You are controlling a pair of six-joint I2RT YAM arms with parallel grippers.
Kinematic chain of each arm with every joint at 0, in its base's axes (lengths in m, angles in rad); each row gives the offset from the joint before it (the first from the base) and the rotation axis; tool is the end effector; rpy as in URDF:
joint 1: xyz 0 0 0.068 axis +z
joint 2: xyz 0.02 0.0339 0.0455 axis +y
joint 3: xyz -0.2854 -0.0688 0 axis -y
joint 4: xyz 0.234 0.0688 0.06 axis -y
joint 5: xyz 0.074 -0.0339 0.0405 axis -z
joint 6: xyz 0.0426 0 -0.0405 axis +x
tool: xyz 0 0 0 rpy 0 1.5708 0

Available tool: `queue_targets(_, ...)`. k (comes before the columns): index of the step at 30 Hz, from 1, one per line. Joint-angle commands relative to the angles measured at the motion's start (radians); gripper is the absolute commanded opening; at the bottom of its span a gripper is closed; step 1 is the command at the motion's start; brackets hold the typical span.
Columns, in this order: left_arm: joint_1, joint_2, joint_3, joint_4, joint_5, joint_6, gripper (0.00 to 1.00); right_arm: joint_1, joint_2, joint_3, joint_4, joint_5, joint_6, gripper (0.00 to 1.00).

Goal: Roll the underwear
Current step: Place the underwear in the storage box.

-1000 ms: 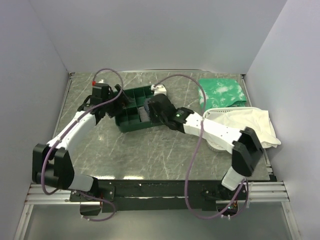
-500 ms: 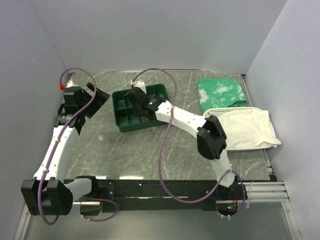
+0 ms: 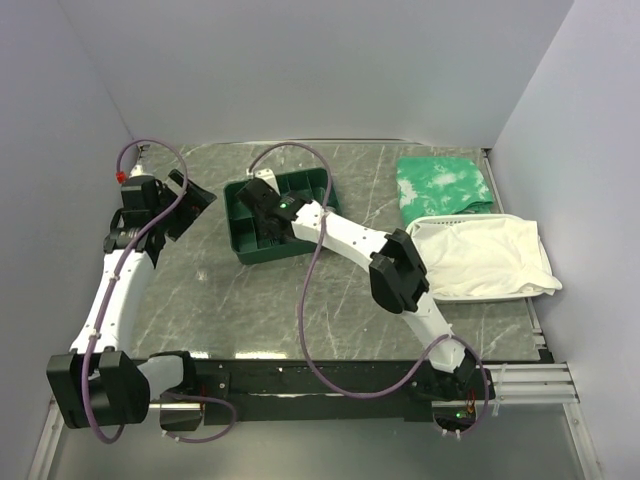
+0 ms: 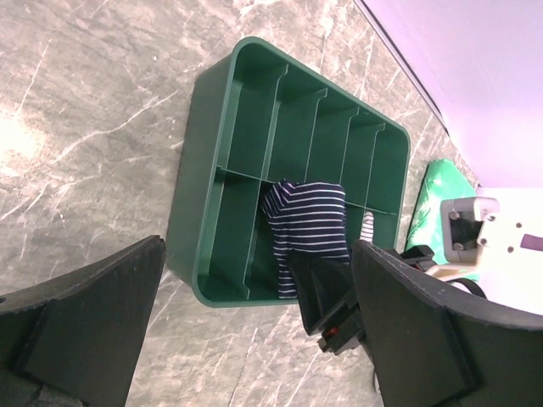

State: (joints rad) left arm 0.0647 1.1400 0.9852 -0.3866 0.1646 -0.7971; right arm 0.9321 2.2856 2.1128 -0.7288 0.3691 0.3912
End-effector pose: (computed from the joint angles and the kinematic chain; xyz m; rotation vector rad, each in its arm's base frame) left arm 0.2407 0.0086 0.3362 -0.8114 2.0065 -0.6043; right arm 0.3214 0.4071 0.2587 -0.4895 2.3468 0.1587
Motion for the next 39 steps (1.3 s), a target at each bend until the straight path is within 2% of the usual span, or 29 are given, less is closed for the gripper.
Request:
queue_targets(1,0.021,0.004,-0.014,0.029,0.052,0.029,0.97,0.011,0.023,0.056,-0.024,-0.016,-0.028,0.00)
queue_targets(39,0.081,0.032,-0.052,0.061,0.171,0.071,0.97,0.031,0.103,0.082,-0.011,-0.064,-0.014,0.00)
